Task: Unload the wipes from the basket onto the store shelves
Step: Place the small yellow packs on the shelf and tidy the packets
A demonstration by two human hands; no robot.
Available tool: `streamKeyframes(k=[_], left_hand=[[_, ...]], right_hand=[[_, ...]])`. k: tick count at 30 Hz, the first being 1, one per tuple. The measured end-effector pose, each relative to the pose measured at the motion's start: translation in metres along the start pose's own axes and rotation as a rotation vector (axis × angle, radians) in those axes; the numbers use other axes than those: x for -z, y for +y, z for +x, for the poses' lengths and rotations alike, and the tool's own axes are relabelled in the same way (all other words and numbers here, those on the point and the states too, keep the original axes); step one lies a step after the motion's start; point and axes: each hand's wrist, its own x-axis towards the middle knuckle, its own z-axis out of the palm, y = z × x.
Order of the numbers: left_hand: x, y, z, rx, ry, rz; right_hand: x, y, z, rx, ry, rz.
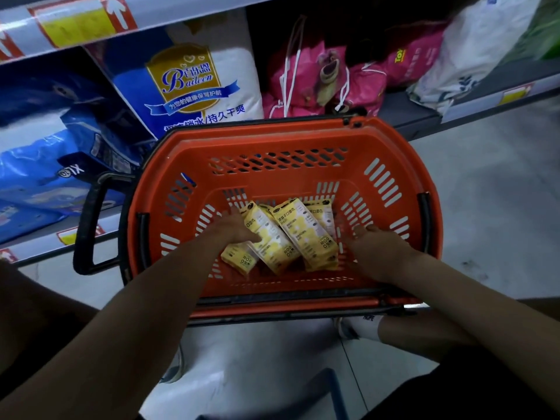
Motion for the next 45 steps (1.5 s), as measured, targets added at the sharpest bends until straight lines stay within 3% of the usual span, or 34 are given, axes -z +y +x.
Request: streamKeyframes(k=[6,14,24,33,35,39,42,45], left_hand=[[-0.010,0.003,0.022,-0.024,-0.041,-0.300],[-0.002,0.013,0.009,-0.013,-0.071,-0.389],[-0.008,0.033,-0.011,-0.003,0.077,-0.256],[0.042,0.036,-0.083,-0.193,0.213,-0.200],[0.067,0.032,-0.107,-0.231,0.253,-0.251],[0.117,0.019,-0.157,-0.361,0.356,-0.437],[0.139,0.007,-0.191,-0.431,0.394,-0.778],[0.142,0.005,-0.213,-0.455,0.373,-1.193]], right_hand=[[-0.004,0.002,0.005,0.014,-0.051,0.029],[-0.008,0.001,0.009,0.043,-0.090,0.032],[-0.004,-0.006,0.011,0.027,-0.132,-0.051],[0.031,-0.030,0.006,-0.003,-0.165,-0.142],[0.055,-0.039,0.003,-0.021,-0.113,-0.130],[0.108,-0.053,-0.008,-0.007,0.209,0.110],[0.129,-0.062,-0.019,0.082,0.413,0.388],[0.134,-0.077,-0.029,0.168,0.508,0.668]])
